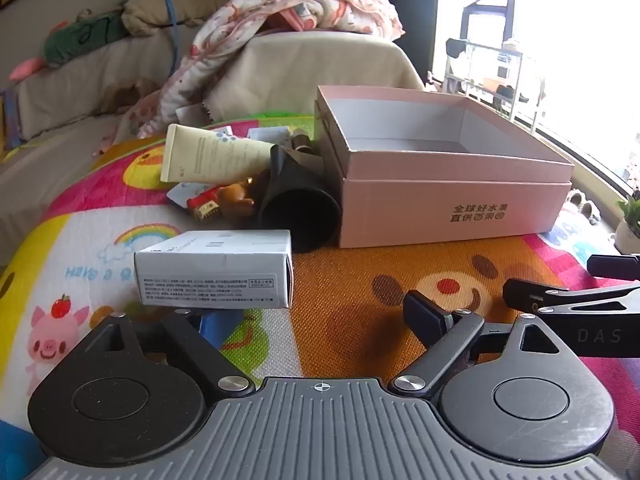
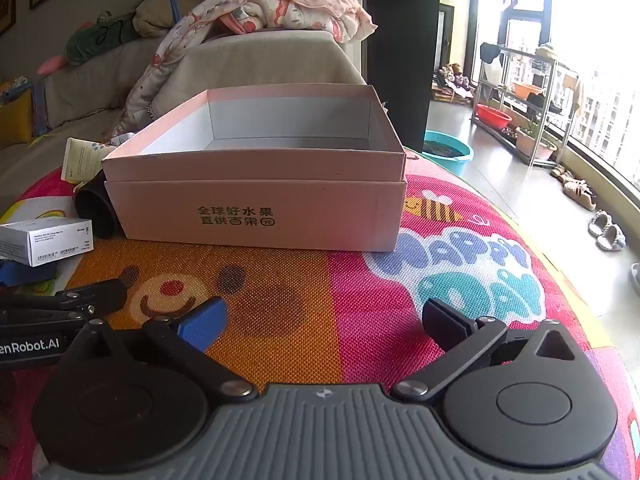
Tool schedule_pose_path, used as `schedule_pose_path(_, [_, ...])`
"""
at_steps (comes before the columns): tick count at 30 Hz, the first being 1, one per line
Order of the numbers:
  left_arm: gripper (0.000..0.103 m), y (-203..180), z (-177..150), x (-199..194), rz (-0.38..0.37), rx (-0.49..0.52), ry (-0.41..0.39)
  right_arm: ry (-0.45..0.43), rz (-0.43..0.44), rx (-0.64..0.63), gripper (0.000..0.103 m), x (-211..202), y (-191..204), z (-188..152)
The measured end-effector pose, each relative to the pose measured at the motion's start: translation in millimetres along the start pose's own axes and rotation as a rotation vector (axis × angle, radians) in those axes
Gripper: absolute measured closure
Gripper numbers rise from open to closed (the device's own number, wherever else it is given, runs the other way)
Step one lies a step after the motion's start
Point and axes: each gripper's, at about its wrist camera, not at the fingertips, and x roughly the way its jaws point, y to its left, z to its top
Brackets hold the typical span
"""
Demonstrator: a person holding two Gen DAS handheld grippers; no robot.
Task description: Organize rigid objects
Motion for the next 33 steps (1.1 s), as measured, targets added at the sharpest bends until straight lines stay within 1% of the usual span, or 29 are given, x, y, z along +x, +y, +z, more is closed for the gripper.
schedule_pose_path(1, [0.011,3.2,0.1,-0.2,-0.015,-0.021,-0.003,0.000,-0.003,-0.004,0.000,0.0,0.1,0.0])
schedule_pose_path(3, [0.011,1.5,-0.2,-0.1,-0.005,-0.007,-0.003,0.000,-0.004,-0.005,0.000,-0.1,0.3,0.0])
schedule_pose_path(33, [0.011,1.3,-0.1,-0.1,-0.005,-0.007,-0.003,0.000,-0.002,-0.006,0.000,-0.6,0.3,-0.3])
